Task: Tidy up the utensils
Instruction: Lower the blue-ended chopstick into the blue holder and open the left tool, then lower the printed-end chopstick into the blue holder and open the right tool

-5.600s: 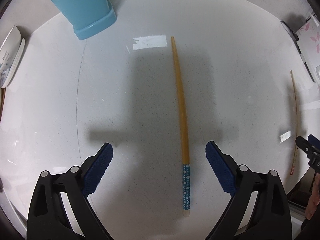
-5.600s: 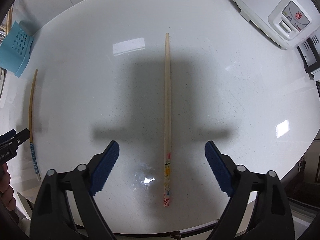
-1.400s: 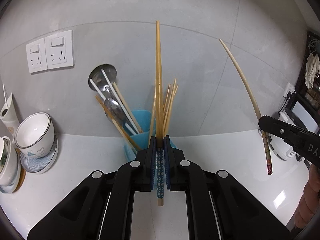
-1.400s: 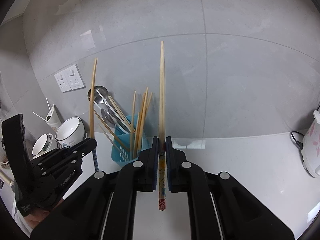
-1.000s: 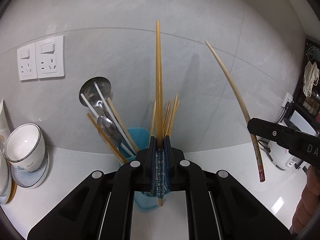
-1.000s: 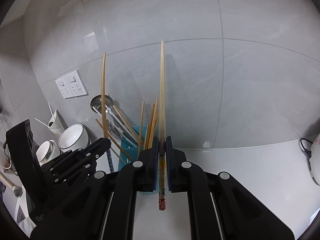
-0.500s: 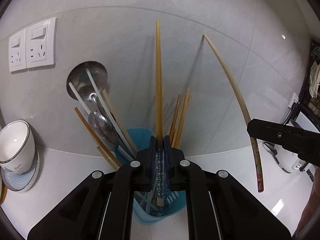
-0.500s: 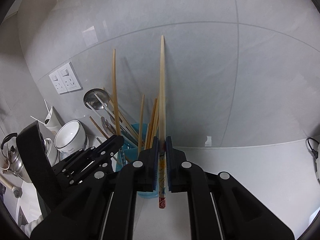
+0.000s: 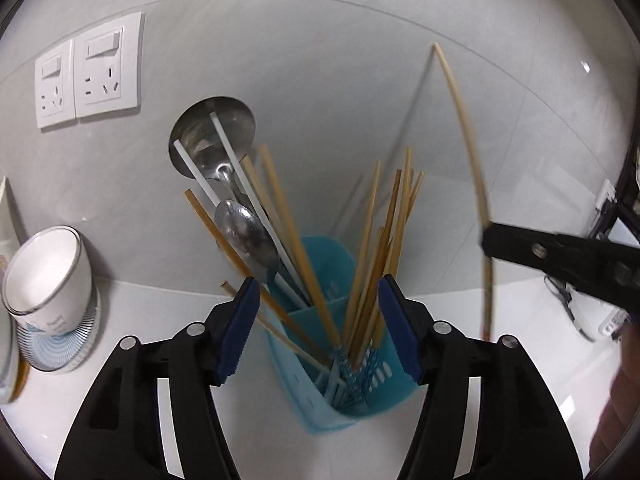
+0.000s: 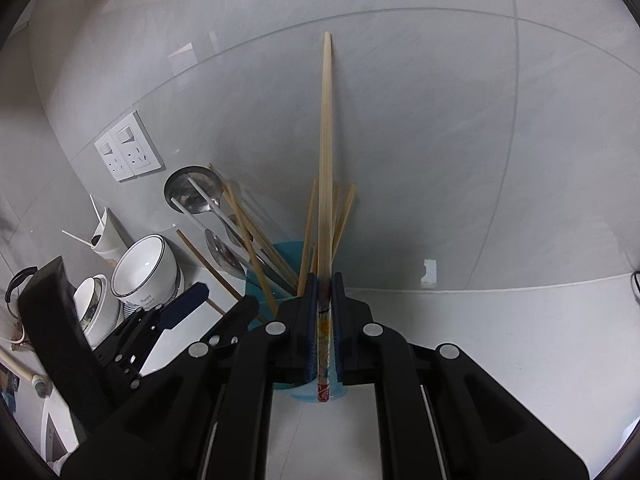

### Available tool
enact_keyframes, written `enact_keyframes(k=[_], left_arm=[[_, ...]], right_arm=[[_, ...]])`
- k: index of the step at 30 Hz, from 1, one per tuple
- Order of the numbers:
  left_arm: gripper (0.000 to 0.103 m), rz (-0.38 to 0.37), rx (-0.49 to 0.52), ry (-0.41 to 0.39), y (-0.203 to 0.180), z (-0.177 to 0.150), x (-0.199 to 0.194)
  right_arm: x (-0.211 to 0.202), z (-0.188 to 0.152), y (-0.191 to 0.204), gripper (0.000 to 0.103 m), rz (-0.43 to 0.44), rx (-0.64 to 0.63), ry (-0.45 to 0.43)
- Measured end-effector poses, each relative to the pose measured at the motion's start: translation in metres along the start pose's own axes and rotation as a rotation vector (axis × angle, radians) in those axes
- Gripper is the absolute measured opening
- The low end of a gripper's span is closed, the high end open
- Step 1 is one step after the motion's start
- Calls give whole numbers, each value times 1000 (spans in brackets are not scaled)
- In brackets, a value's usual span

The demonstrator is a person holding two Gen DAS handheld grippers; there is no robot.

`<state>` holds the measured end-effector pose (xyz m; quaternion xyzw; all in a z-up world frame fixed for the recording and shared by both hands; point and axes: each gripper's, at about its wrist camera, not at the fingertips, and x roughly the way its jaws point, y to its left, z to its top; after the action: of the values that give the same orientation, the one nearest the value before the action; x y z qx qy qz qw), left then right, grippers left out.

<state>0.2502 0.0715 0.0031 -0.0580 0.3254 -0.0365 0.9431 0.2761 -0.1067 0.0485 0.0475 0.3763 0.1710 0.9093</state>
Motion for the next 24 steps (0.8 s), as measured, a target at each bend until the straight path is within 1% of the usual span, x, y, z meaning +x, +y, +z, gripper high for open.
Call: enact_keyframes(k=[1,2,4,8,14,20,21,23,24], left_arm=[[84,37,4,-3,1,-1,-5],[91,57,2,-7,2,-1,-9],[92,52,-14,11,7,-2,-17],[97,89,-23,41,17,-3,-24],[97,118,-45,67,35,-12,-28],[97,132,-54,89,43,-9,-29],[97,133,-55,90,43,-10,-29],[97,134,-57,95,45,-11,-28],[97,136,-57,97,45,-11,-27]], right_arm=[[2,0,1,6,4,1,2],[5,1,2,6,11,4,7],[11,2,4,6,22,9,13],[21,3,7,6,43,18,23],[37,0,15,6,64,15,40],[52,-6,15,7,75,23,64],[54,-6,15,9,75,21,71],[57,-8,16,9,79,16,85],[58,-8,17,12,75,10,87]])
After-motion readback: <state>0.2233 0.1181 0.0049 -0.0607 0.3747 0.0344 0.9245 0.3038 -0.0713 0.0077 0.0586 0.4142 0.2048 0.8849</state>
